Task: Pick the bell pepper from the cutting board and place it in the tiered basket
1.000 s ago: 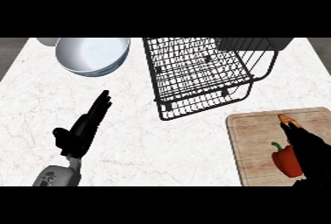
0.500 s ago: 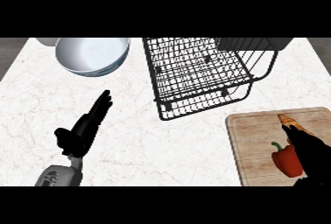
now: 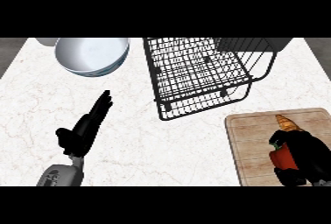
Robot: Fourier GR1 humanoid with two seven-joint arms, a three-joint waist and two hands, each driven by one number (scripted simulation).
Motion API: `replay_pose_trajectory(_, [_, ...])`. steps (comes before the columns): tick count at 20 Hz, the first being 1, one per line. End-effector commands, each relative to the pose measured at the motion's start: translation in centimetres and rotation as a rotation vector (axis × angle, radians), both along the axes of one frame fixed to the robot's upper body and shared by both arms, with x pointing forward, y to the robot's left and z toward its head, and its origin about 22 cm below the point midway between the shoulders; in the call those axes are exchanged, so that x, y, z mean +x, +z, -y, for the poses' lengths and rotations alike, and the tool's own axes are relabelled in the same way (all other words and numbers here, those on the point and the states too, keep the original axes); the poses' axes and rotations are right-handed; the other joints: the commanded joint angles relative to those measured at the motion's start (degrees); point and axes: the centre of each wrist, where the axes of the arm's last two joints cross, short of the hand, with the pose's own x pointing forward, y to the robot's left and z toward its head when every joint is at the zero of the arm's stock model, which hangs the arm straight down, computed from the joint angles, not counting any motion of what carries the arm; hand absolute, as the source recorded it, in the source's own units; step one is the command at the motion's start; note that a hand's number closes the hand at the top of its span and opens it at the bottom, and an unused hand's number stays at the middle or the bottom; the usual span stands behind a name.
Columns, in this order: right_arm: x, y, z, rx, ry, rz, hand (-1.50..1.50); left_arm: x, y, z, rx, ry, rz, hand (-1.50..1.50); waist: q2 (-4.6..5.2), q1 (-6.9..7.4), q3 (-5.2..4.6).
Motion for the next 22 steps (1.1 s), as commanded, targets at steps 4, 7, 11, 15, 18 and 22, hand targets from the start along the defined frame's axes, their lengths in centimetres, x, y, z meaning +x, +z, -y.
replay_pose_trajectory(4, [1.3, -1.6, -1.6, 0.031, 0.058, 0.037, 1.50, 0.2, -1.2, -1.0, -0.008, 0.013, -0.016, 0.00, 0.41, 0.28, 0.57])
replay_pose_trajectory(7, [1.1, -0.1, -0.7, 0.034, 0.065, 0.073, 1.50, 0.7, 1.7, -0.8, 0.001, -0.005, 0.002, 0.00, 0.35, 0.20, 0.57])
replay_pose_trajectory(11, [4.7, 0.2, 5.1, 0.031, 0.120, 0.104, 1.50, 0.1, 0.4, 0.4, 0.003, -0.011, 0.004, 0.00, 0.67, 1.28, 0.67])
replay_pose_trajectory(15, [7.8, 6.0, 11.5, 0.026, 0.211, 0.170, 1.50, 0.3, 0.9, 1.2, -0.005, -0.068, 0.039, 0.00, 1.67, 4.58, 0.94])
replay_pose_trajectory(18, [9.6, 7.3, 14.2, 0.068, 0.265, 0.246, 1.50, 0.5, 0.6, 1.5, -0.019, -0.068, 0.003, 0.00, 1.56, 4.18, 0.86])
replay_pose_trajectory(22, [10.9, 8.6, 15.8, 0.406, 0.315, 0.363, 1.50, 1.3, 1.3, 2.2, -0.017, -0.061, -0.001, 0.00, 1.24, 2.90, 0.84])
